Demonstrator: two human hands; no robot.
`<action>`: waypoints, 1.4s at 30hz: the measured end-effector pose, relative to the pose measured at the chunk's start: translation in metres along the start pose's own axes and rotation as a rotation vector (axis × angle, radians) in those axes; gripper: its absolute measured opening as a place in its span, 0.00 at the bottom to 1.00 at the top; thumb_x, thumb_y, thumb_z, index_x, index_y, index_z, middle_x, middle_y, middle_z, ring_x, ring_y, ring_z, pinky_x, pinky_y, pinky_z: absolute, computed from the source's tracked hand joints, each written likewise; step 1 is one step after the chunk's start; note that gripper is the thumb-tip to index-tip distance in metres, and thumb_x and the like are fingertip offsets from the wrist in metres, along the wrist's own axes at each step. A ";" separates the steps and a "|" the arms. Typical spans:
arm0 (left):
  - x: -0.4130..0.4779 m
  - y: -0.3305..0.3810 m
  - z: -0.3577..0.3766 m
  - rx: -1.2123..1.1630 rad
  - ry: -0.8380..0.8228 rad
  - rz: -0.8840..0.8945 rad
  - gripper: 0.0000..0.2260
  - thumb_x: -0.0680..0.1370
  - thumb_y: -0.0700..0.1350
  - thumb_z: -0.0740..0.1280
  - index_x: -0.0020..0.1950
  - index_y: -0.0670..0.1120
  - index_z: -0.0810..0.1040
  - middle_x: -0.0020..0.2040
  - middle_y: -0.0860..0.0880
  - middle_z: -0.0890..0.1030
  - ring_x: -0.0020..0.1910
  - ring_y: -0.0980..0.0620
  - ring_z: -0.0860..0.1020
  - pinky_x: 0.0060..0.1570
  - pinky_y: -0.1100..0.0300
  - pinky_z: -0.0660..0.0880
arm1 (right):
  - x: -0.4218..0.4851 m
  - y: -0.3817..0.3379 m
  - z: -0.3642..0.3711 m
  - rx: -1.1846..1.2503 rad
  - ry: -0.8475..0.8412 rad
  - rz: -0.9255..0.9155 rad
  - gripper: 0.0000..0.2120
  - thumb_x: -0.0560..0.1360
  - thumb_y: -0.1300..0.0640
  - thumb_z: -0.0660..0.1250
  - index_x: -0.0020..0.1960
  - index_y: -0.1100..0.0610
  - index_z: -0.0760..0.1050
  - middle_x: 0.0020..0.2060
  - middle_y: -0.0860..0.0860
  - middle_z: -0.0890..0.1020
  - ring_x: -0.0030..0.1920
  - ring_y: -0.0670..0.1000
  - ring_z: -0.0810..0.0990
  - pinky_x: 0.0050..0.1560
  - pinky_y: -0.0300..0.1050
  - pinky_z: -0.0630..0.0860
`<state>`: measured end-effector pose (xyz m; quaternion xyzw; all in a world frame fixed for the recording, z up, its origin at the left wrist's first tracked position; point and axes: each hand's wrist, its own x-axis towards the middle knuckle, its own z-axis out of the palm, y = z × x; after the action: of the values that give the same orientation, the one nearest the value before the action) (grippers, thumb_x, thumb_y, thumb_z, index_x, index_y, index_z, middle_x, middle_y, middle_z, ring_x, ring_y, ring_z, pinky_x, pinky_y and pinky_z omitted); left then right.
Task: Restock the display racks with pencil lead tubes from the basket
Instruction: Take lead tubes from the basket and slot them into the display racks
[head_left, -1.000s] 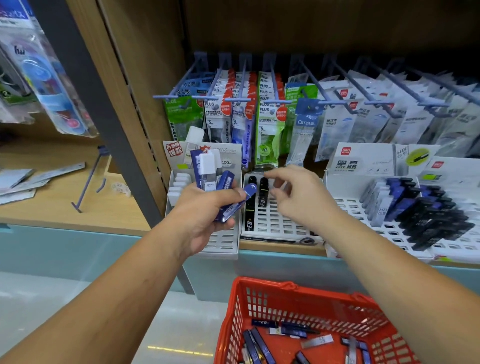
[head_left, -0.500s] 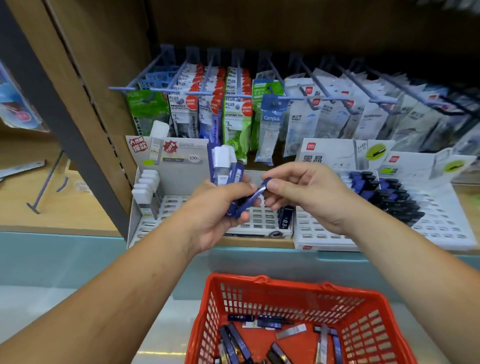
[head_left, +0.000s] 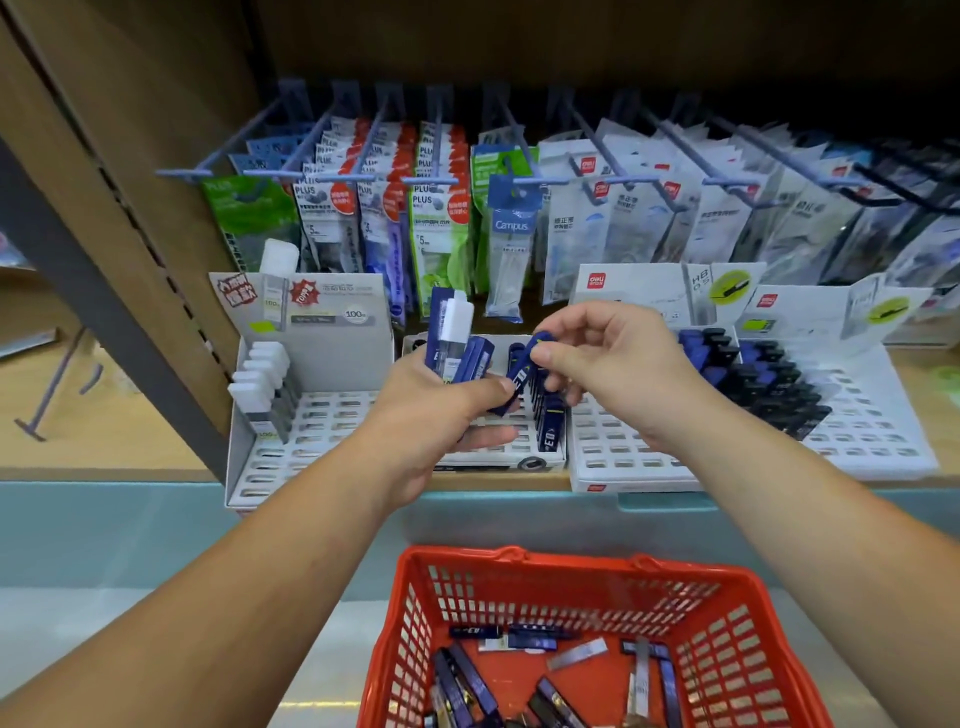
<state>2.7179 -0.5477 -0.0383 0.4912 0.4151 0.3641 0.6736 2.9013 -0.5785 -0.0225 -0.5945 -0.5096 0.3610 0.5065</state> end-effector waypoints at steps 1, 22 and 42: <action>0.002 0.000 -0.002 0.003 0.030 -0.002 0.09 0.76 0.33 0.74 0.50 0.46 0.80 0.49 0.43 0.87 0.52 0.42 0.86 0.43 0.52 0.84 | 0.002 0.000 -0.001 -0.035 0.034 -0.010 0.05 0.76 0.66 0.74 0.49 0.58 0.81 0.35 0.51 0.83 0.29 0.49 0.80 0.28 0.39 0.74; -0.003 0.012 -0.026 0.032 -0.093 -0.171 0.16 0.65 0.43 0.81 0.50 0.46 0.83 0.39 0.50 0.82 0.33 0.55 0.73 0.23 0.66 0.61 | 0.029 0.029 0.010 -0.526 0.006 -0.108 0.10 0.73 0.58 0.78 0.41 0.44 0.81 0.39 0.38 0.82 0.41 0.40 0.79 0.50 0.45 0.79; -0.003 0.008 -0.016 0.174 -0.101 -0.164 0.15 0.67 0.39 0.83 0.50 0.47 0.83 0.38 0.48 0.80 0.36 0.53 0.76 0.28 0.62 0.70 | 0.021 0.021 0.010 -0.799 -0.023 -0.141 0.11 0.78 0.49 0.71 0.60 0.47 0.84 0.48 0.46 0.72 0.49 0.47 0.75 0.53 0.48 0.76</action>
<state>2.7011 -0.5424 -0.0327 0.5298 0.4495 0.2453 0.6761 2.9014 -0.5555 -0.0436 -0.7041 -0.6549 0.1054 0.2534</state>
